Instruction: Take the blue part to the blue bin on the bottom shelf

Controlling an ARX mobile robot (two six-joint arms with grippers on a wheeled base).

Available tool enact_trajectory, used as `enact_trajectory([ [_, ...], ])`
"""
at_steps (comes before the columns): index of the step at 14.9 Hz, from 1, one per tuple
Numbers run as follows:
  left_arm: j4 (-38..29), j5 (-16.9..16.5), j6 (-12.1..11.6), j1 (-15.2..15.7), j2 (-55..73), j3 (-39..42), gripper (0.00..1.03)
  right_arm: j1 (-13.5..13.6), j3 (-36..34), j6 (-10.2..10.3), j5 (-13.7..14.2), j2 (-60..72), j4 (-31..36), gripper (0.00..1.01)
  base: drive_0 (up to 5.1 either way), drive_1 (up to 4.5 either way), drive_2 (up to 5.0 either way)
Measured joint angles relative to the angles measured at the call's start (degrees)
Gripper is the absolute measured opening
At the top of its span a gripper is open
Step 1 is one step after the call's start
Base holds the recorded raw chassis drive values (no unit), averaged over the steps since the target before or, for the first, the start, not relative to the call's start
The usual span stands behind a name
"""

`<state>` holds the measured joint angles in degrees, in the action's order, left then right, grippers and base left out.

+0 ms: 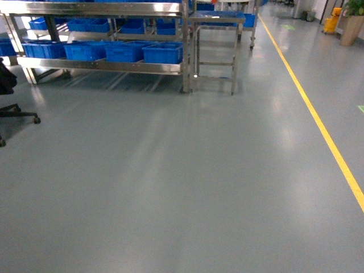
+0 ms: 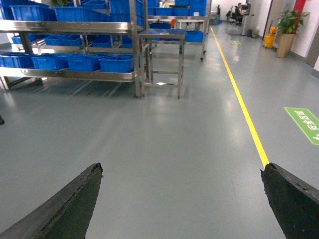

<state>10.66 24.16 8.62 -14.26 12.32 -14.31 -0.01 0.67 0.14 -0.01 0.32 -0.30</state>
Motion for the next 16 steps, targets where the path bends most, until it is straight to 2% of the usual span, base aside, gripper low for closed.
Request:
enact_trajectory([
  [8,0.00,-0.17,0.00,-0.15,0.11,0.00,0.43,0.00,0.00,0.00,0.04,0.00,0.02,0.98,-1.1,-1.10,-1.1],
  [16,0.09,0.09,0.00,-0.11,-0.02,0.00,0.43,0.00,0.00,0.00,0.00,0.00,0.17,0.98,0.0,4.17,-4.2],
])
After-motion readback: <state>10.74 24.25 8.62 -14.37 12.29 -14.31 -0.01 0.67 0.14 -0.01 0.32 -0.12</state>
